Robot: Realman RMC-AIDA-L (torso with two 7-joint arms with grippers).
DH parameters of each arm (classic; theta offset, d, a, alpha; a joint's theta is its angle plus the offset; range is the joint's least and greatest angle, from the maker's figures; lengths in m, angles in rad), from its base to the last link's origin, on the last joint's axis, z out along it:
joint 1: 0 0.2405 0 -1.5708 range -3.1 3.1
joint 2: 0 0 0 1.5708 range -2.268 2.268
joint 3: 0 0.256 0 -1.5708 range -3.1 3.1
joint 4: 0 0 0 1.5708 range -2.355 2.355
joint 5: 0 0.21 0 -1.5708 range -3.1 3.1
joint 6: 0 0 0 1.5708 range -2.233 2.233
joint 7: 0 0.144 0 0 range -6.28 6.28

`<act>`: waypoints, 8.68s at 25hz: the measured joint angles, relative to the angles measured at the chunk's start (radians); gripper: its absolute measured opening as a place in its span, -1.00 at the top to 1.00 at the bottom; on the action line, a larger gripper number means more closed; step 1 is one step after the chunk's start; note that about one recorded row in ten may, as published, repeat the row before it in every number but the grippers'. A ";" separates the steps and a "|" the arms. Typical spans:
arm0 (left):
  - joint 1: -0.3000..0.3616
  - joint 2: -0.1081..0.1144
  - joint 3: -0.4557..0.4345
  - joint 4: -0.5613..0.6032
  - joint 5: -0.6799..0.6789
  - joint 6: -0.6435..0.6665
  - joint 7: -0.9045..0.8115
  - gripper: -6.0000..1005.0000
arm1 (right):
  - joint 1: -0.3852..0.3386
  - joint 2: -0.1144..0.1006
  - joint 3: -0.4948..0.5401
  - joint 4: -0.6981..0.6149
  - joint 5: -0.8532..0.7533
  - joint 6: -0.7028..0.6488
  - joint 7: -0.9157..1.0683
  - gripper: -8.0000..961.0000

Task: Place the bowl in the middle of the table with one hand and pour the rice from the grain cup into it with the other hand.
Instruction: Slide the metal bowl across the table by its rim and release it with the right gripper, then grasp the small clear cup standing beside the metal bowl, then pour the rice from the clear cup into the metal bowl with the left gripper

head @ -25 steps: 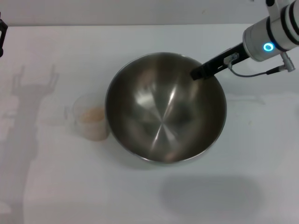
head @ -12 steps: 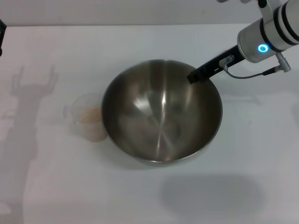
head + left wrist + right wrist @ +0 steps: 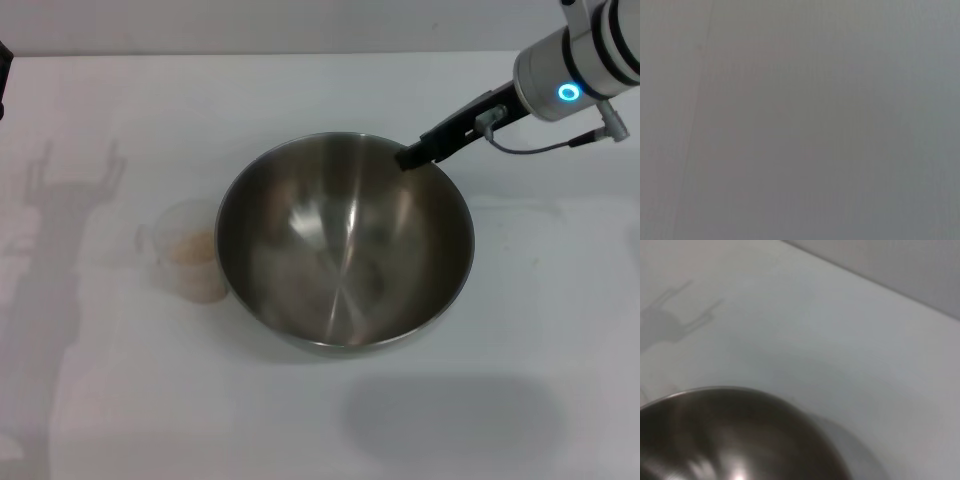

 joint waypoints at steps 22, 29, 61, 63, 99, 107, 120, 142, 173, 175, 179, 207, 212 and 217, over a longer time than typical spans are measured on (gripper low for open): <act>0.027 0.000 0.004 0.001 0.001 0.037 -0.048 -0.47 | -0.174 0.005 -0.356 -0.306 -0.068 -0.356 -0.007 0.04; 0.033 0.000 0.007 0.000 0.003 0.045 -0.050 -0.46 | -0.426 0.007 -0.651 -0.396 -0.233 -0.946 -0.004 0.04; 0.093 0.001 0.275 -0.032 0.002 0.098 -0.055 -0.43 | -0.465 0.004 -0.935 0.624 -0.243 -2.604 0.765 0.04; 0.096 0.004 0.271 -0.046 0.000 0.083 -0.059 -0.43 | -0.464 0.004 -0.934 0.629 -0.244 -2.604 0.763 0.04; 0.184 0.009 0.139 -0.131 0.109 -0.082 -0.041 -0.39 | -0.421 -0.002 -0.891 0.718 -0.239 -2.607 0.760 0.04; 0.280 0.004 0.198 -0.130 0.129 -0.085 0.020 -0.39 | -0.415 -0.002 -0.890 0.718 -0.237 -2.603 0.760 0.04; 0.317 0.003 0.254 -0.120 0.132 -0.172 0.026 -0.37 | -0.413 -0.002 -0.866 0.723 -0.240 -2.598 0.758 0.04; 0.257 0.003 0.291 -0.113 0.128 -0.257 0.039 -0.35 | -0.410 -0.002 -0.865 0.730 -0.241 -2.605 0.757 0.04; 0.177 0.002 0.245 -0.079 0.123 -0.329 0.030 -0.32 | -0.406 0.000 -0.865 0.728 -0.244 -2.604 0.757 0.04; 0.175 0.002 0.245 -0.079 0.123 -0.332 0.030 -0.32 | -0.401 0.000 -0.865 0.729 -0.244 -2.603 0.757 0.04; 0.170 0.001 0.251 -0.079 0.122 -0.339 0.030 -0.32 | -0.394 0.000 -0.865 0.730 -0.244 -2.600 0.757 0.04; 0.160 -0.003 0.246 -0.093 0.129 -0.278 0.058 0.95 | -0.392 0.001 -0.865 0.731 -0.244 -2.599 0.757 0.04; 0.154 -0.004 0.245 -0.123 0.125 -0.178 0.263 0.95 | -0.389 0.001 -0.865 0.731 -0.244 -2.603 0.757 0.04; 0.133 -0.004 0.260 -0.154 0.133 -0.120 0.542 0.95 | -0.384 0.001 -0.865 0.731 -0.243 -2.603 0.757 0.04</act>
